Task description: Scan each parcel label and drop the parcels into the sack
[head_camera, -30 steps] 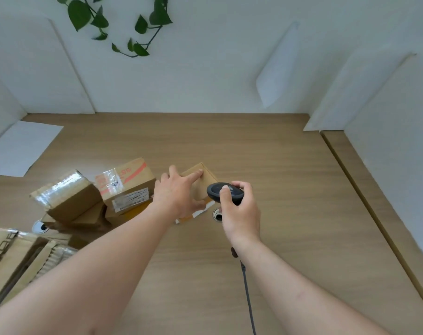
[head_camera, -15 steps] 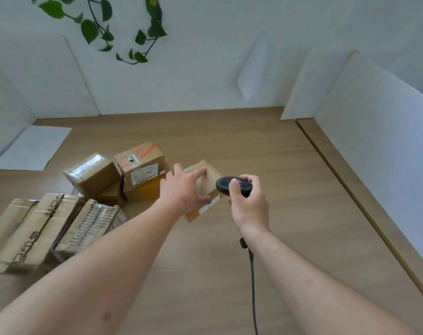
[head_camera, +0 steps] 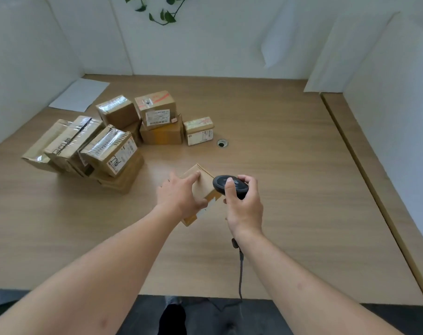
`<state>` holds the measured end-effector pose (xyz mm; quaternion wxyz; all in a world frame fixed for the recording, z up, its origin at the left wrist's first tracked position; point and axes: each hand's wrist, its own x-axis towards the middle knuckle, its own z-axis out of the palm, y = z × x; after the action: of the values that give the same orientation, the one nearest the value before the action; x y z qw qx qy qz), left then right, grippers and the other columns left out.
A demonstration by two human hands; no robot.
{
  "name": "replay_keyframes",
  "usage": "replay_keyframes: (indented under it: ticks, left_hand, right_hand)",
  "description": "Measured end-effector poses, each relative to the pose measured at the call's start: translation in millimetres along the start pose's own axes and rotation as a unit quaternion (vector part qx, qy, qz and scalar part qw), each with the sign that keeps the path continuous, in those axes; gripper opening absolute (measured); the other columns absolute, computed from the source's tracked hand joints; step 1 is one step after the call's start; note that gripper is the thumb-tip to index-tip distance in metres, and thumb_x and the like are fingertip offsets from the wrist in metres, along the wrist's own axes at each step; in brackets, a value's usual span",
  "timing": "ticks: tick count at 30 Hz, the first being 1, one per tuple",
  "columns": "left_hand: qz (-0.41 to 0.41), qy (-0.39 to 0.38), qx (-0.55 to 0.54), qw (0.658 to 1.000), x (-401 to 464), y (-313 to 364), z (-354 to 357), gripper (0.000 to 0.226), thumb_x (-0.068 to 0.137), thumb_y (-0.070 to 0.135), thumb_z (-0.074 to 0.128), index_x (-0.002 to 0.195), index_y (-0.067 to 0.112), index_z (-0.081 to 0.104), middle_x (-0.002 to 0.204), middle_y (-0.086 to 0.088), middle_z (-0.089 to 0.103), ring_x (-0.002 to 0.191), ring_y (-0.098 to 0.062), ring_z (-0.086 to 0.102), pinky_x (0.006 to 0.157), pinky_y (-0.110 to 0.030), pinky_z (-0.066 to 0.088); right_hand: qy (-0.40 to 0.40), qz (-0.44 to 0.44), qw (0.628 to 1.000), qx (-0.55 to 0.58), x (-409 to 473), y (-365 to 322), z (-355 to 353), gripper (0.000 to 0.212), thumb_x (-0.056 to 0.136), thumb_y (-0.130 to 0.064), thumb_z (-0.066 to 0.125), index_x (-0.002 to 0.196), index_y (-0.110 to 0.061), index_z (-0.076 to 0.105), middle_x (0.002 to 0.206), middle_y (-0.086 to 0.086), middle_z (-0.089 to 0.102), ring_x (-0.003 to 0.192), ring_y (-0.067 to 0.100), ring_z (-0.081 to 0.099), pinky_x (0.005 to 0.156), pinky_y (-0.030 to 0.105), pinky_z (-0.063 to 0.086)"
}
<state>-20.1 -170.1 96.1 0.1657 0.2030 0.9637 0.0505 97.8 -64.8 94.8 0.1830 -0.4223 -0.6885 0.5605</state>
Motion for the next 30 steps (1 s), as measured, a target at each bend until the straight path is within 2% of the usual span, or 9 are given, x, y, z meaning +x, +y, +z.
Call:
replay_keyframes:
  ticks: [4,9,13,16,19,21,23,27,30]
  left_hand:
    - [-0.047,-0.015,-0.012,0.999,-35,-2,40,0.092,0.077,0.075,0.069,0.157,0.054,0.028,0.13,-0.007,0.041,0.12,-0.032,0.049,0.1,-0.045,0.041]
    - [-0.088,-0.035,-0.02,0.995,-53,-11,81,0.092,0.082,0.074,0.067,0.159,0.049,0.024,0.136,-0.011,0.039,0.125,-0.035,0.047,0.103,-0.047,0.041]
    - [-0.101,-0.04,-0.018,0.994,-52,-22,108,0.09,0.085,0.073,0.066,0.16,0.046,0.024,0.137,-0.014,0.039,0.126,-0.037,0.047,0.105,-0.048,0.041]
    - [-0.098,-0.05,-0.018,0.994,-48,-32,124,0.091,0.087,0.071,0.066,0.161,0.046,0.02,0.139,-0.016,0.038,0.126,-0.038,0.046,0.105,-0.048,0.041]
    - [-0.069,-0.059,-0.013,0.996,-47,-44,136,0.104,0.084,0.065,0.073,0.164,0.043,0.009,0.137,-0.016,0.035,0.123,-0.037,0.045,0.105,-0.048,0.044]
    - [-0.042,-0.067,-0.001,0.997,-48,-53,144,0.118,0.079,0.059,0.08,0.164,0.042,0.0,0.141,-0.017,0.03,0.126,-0.038,0.042,0.11,-0.051,0.041]
    - [-0.026,-0.068,-0.006,0.997,-49,-60,147,0.122,0.077,0.056,0.084,0.165,0.041,0.001,0.147,-0.019,0.023,0.132,-0.04,0.039,0.117,-0.056,0.035]
    - [-0.022,-0.046,-0.101,0.994,-51,-81,137,0.108,0.082,0.06,0.079,0.165,0.037,0.015,0.147,-0.013,0.022,0.134,-0.035,0.036,0.118,-0.055,0.036]
    - [-0.032,-0.024,-0.164,0.986,-48,-103,127,0.089,0.095,0.058,0.064,0.167,0.032,0.019,0.141,-0.011,0.037,0.128,-0.032,0.046,0.11,-0.048,0.046]
  right_hand:
    - [-0.033,0.02,0.999,-0.009,-23,38,-15,0.041,0.079,-0.076,0.054,0.112,-0.053,0.054,0.1,-0.018,0.072,0.094,0.02,0.076,0.078,0.059,0.064]
    - [-0.057,0.035,0.997,-0.023,-42,69,-20,0.046,0.077,-0.079,0.05,0.114,-0.052,0.053,0.1,-0.019,0.072,0.096,0.02,0.076,0.087,0.052,0.062]
    - [-0.054,0.051,0.997,-0.024,-46,89,-12,0.046,0.078,-0.077,0.051,0.115,-0.05,0.054,0.103,-0.017,0.073,0.096,0.019,0.076,0.086,0.051,0.063]
    - [-0.048,0.068,0.996,-0.027,-48,102,-1,0.04,0.079,-0.077,0.053,0.112,-0.054,0.053,0.102,-0.016,0.073,0.097,0.018,0.075,0.083,0.055,0.063]
    - [-0.043,0.069,0.996,-0.033,-51,110,8,0.037,0.079,-0.077,0.053,0.11,-0.056,0.052,0.102,-0.017,0.073,0.098,0.018,0.075,0.081,0.057,0.063]
    - [-0.035,0.071,0.996,-0.034,-53,111,14,0.037,0.079,-0.077,0.053,0.11,-0.057,0.052,0.103,-0.018,0.072,0.098,0.018,0.076,0.082,0.056,0.064]
    - [-0.031,0.073,0.996,-0.036,-57,111,20,0.036,0.079,-0.077,0.052,0.11,-0.057,0.052,0.103,-0.019,0.072,0.098,0.018,0.076,0.082,0.056,0.064]
    - [-0.043,0.069,0.996,-0.048,-65,107,30,0.039,0.083,-0.074,0.054,0.115,-0.051,0.055,0.102,-0.018,0.072,0.098,0.017,0.075,0.087,0.052,0.062]
    - [-0.047,0.065,0.996,-0.046,-66,103,39,0.03,0.094,-0.064,0.059,0.118,-0.047,0.056,0.104,-0.018,0.071,0.098,0.016,0.075,0.091,0.049,0.061]
